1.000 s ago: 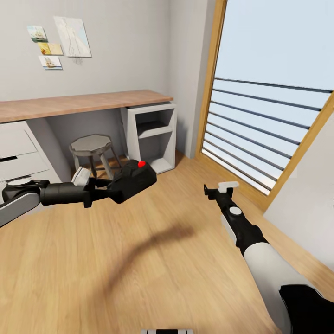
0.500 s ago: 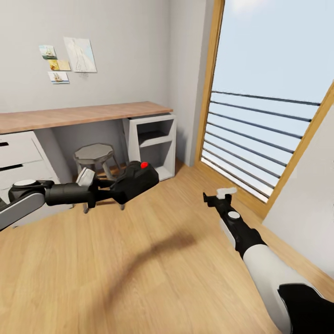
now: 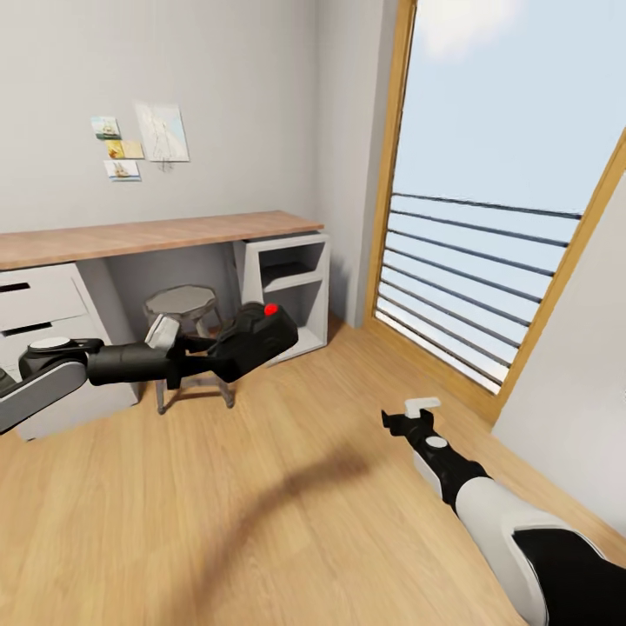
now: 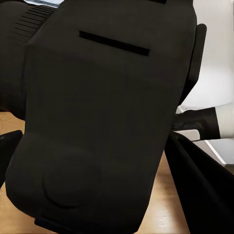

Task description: Attach the digital camera to the camera tripod in the bedroom.

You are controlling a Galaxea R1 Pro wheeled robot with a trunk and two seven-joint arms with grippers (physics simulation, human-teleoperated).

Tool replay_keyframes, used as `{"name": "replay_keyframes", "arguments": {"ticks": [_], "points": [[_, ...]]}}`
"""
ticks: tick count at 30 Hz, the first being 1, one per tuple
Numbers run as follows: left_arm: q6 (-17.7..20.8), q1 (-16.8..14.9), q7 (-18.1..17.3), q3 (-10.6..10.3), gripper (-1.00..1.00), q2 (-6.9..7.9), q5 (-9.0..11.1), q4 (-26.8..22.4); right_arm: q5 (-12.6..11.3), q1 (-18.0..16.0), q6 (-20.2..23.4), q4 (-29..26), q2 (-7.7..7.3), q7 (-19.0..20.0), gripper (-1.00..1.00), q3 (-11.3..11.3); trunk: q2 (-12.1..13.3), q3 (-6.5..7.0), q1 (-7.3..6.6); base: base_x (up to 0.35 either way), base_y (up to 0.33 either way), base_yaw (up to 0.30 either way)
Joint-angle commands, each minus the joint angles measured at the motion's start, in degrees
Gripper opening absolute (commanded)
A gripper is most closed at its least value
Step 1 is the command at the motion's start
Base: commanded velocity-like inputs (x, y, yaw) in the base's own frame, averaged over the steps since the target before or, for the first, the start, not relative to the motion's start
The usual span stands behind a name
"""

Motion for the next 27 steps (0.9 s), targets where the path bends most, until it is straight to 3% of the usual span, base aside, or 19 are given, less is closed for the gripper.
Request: {"name": "replay_keyframes", "arguments": {"ticks": [1, 9, 27], "points": [[0.44, -0.13, -0.04, -0.17, -1.00, 0.03, 0.60, -0.04, 0.21, -0.01, -1.11, 0.67, -0.03, -0.17, 1.00, 0.30, -0.01, 0.17, -0.03, 0.000, 0.000, 0.000], [0.50, -0.13, -0.09, -0.19, -1.00, 0.11, 0.58, -0.35, 0.21, 0.18, -6.75, 6.12, 0.04, -0.02, 1.00, 0.30, 0.10, 1.94, -0.24, 0.000, 0.000, 0.000], [0.51, -0.13, -0.30, -0.37, -1.00, 0.39, 0.58, -0.58, 0.25, 0.22, -7.91, 12.24, 0.10, -0.06, 1.00, 0.36, 0.34, 5.93, -0.71, 0.000, 0.000, 0.000]]}}
